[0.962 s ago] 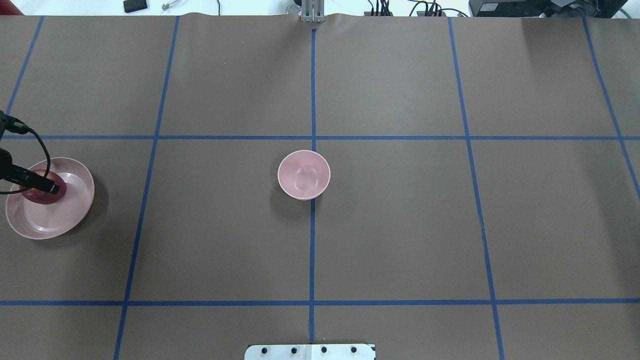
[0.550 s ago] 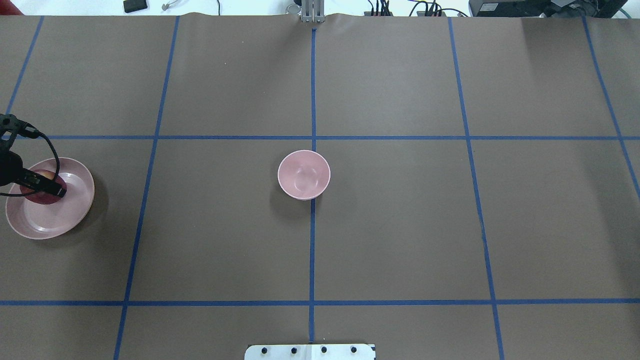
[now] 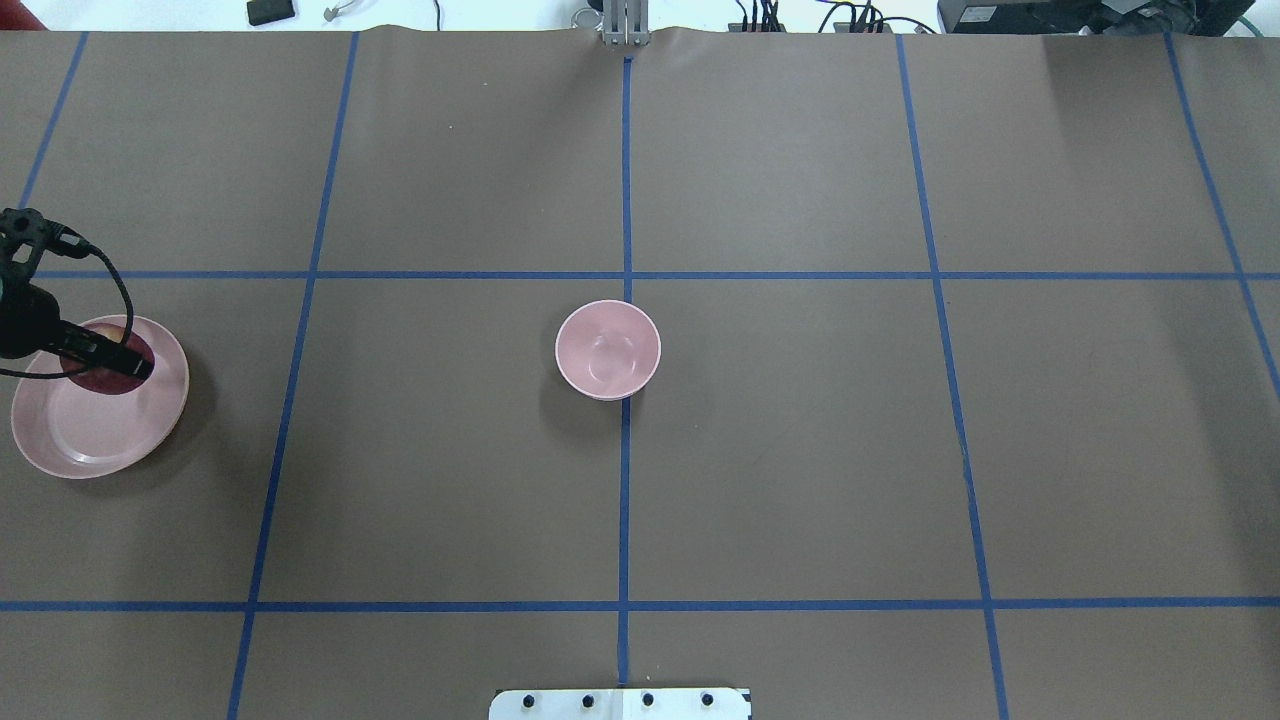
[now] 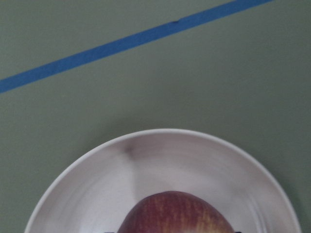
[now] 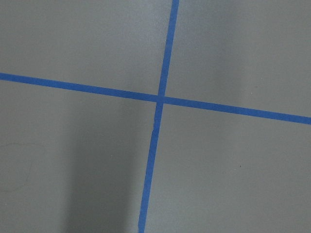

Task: Move apple from plate to bowl
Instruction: 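Lift the apple with the left gripper and carry it over the bowl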

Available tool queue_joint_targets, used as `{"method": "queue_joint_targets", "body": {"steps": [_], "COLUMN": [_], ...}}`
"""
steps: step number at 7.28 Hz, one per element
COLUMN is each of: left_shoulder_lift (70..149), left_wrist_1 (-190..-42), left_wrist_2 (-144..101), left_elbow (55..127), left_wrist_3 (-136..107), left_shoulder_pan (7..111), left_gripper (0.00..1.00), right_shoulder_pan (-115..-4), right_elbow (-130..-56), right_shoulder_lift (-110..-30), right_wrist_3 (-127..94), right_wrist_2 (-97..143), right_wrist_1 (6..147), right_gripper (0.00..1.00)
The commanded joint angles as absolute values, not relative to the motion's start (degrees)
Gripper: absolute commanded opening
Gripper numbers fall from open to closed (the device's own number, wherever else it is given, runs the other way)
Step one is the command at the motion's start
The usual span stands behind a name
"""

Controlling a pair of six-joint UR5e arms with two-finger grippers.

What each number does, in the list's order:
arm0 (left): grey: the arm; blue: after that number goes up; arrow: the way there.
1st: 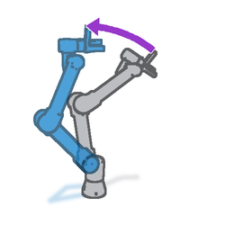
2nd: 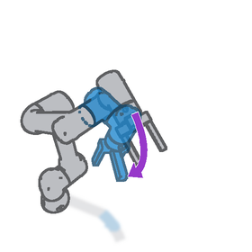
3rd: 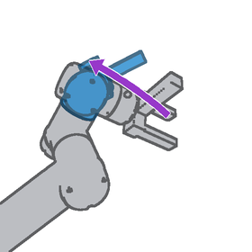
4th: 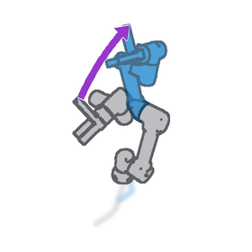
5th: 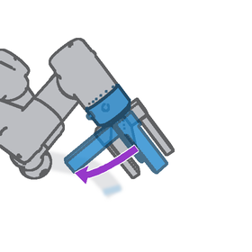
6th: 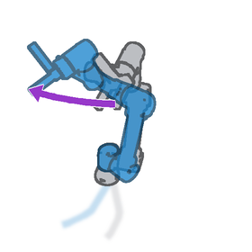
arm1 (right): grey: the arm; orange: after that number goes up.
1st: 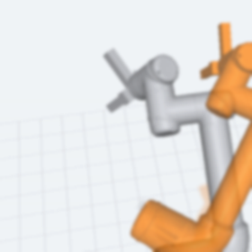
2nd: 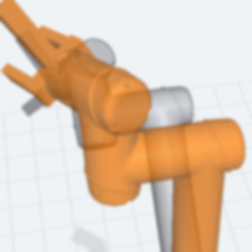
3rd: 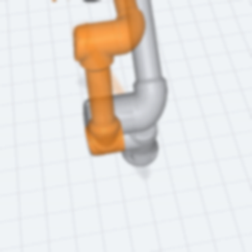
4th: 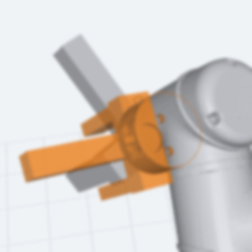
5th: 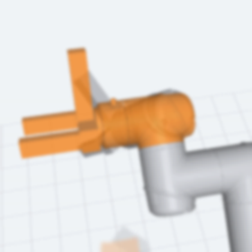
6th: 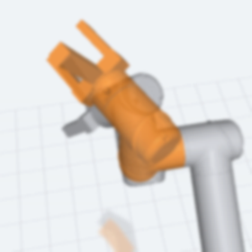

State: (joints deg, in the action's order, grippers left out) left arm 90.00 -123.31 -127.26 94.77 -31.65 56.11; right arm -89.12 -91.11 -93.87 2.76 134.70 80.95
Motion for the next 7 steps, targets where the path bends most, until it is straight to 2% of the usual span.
{"method": "queue_joint_targets", "body": {"steps": [1,3,5,7], "left_shoulder_lift": [96.7,107.6,120.5,132.6], "left_wrist_1": [-120.2,-111.2,-100.9,-95.3], "left_wrist_2": [-126.9,-126.7,-119.1,-117.4], "left_elbow": [96.6,96.5,95.4,90.1], "left_wrist_3": [-43.0,-50.7,-60.8,-68.9], "left_shoulder_pan": [54.5,50.3,41.8,38.9], "left_gripper": [0.0,0.0,0.0,0.0], "right_shoulder_pan": [-89.1,-89.1,-89.1,-89.1], "right_elbow": [-91.1,-91.1,-91.1,-91.0], "right_shoulder_lift": [-93.9,-94.0,-93.9,-93.8], "right_wrist_3": [2.6,2.5,2.4,2.4], "right_wrist_2": [134.7,134.7,134.7,134.7], "right_wrist_1": [80.9,80.9,80.9,80.9], "right_gripper": [1.0,1.0,1.0,1.0]}}
